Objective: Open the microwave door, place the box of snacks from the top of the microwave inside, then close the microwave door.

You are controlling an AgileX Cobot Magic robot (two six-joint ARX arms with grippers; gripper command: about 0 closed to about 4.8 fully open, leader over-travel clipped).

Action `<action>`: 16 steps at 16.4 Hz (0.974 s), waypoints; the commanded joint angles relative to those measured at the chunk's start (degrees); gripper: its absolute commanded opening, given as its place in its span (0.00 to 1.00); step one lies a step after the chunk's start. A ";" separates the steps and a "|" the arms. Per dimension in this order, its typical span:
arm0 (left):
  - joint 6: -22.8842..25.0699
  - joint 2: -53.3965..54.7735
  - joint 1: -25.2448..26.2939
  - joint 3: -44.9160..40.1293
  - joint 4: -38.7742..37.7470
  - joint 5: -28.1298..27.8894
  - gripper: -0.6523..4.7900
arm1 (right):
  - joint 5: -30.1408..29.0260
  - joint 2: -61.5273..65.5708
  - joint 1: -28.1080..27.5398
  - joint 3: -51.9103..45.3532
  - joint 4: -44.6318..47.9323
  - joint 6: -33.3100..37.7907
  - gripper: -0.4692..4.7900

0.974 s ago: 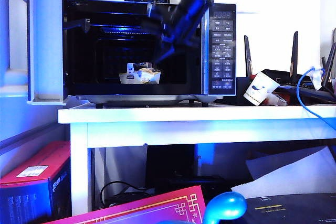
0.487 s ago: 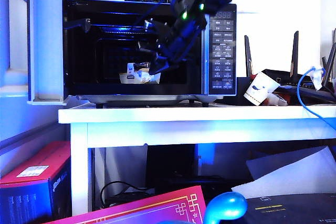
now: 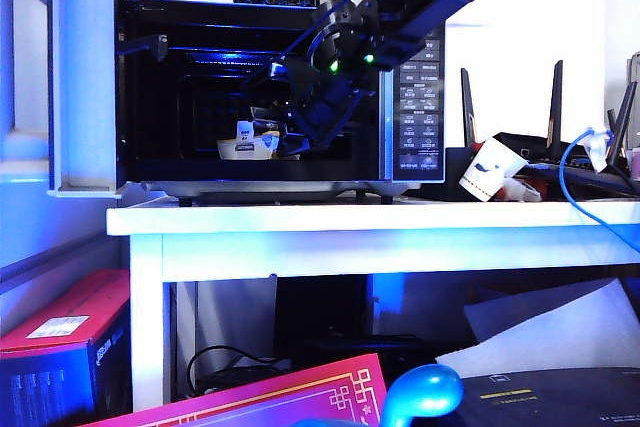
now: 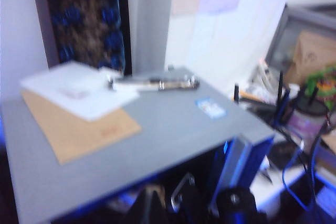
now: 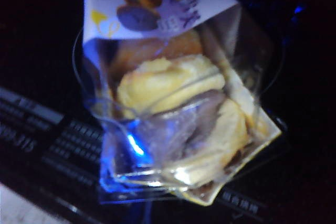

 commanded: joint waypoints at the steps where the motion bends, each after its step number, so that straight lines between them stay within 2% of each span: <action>1: -2.38 -0.68 -0.04 0.22 -5.90 0.04 0.11 | -4.00 1.97 -0.59 0.44 13.51 -2.47 0.08; 6: -2.36 -0.76 -0.04 0.22 -14.05 -0.09 0.11 | -5.92 3.67 -0.57 0.44 20.17 -2.45 0.08; 11: -2.36 -0.76 -0.04 0.22 -14.10 -0.07 0.11 | -6.40 -1.97 -0.57 0.44 5.64 -4.70 0.08; 16: -2.16 -0.81 -0.04 0.22 -14.14 -0.07 0.11 | -2.34 -6.64 -0.57 0.44 -9.14 -7.96 0.08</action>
